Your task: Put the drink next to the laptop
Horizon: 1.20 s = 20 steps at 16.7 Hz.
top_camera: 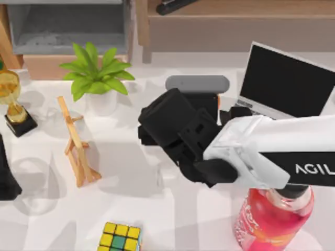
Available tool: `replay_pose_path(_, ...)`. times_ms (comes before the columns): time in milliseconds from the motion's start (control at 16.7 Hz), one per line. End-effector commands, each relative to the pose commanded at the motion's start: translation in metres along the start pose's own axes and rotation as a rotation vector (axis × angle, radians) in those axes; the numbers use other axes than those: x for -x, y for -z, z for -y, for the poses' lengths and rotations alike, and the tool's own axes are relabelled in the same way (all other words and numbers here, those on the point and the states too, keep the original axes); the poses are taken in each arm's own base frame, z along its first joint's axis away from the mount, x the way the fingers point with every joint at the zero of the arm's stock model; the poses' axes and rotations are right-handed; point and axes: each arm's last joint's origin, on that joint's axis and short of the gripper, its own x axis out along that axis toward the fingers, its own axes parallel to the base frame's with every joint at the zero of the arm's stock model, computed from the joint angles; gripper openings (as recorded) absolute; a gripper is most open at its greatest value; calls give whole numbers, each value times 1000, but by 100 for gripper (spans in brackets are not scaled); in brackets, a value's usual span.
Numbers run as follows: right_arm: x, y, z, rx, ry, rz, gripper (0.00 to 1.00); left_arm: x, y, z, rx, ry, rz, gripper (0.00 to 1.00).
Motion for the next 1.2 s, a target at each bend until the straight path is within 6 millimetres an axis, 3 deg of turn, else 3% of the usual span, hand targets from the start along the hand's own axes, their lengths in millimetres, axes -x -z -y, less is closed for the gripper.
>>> replay_pose_path(180,0,0,0,0,0,0,100,0,0,0,0,0,0,100)
replay_pose_path(960,0,0,0,0,0,0,2,0,0,0,0,0,0,100)
replay_pose_path(1200,0,0,0,0,0,0,0,0,0,0,0,0,0,100)
